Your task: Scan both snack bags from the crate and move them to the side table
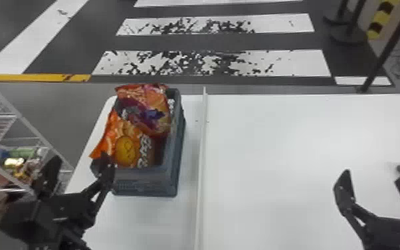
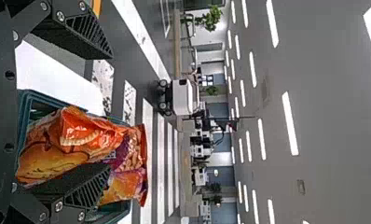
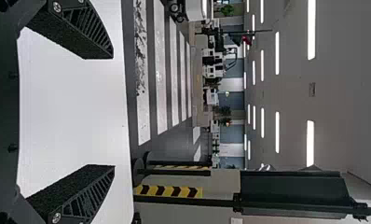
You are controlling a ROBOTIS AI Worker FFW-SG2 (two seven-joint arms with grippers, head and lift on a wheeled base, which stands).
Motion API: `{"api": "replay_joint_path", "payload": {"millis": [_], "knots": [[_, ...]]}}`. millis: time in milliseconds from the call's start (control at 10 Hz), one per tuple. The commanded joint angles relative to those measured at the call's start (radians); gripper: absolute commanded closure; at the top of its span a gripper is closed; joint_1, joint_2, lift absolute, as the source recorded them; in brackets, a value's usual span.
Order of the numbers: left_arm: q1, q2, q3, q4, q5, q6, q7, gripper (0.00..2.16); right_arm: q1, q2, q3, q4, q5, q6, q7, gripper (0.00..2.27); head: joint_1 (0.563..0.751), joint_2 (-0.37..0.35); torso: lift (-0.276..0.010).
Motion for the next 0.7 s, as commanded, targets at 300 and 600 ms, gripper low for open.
{"api": "replay_joint_path", "payload": {"millis": [300,600], "knots": [[-0.082,0.0,0.047,0.017,0.033,0.199,-0.073,0.19,0.002,-0.001,0.002,-0.004,0.0,0.0,0.0,0.09,0.695,0.159,-0.075],[-0.151,0.0,0.056,0.028,0.033,0.337,-0.107,0.19,0.003,-0.001,0.002,-0.004,0.002,0.0,0.0,0.09,0.695,0.166,-0.075]]}}
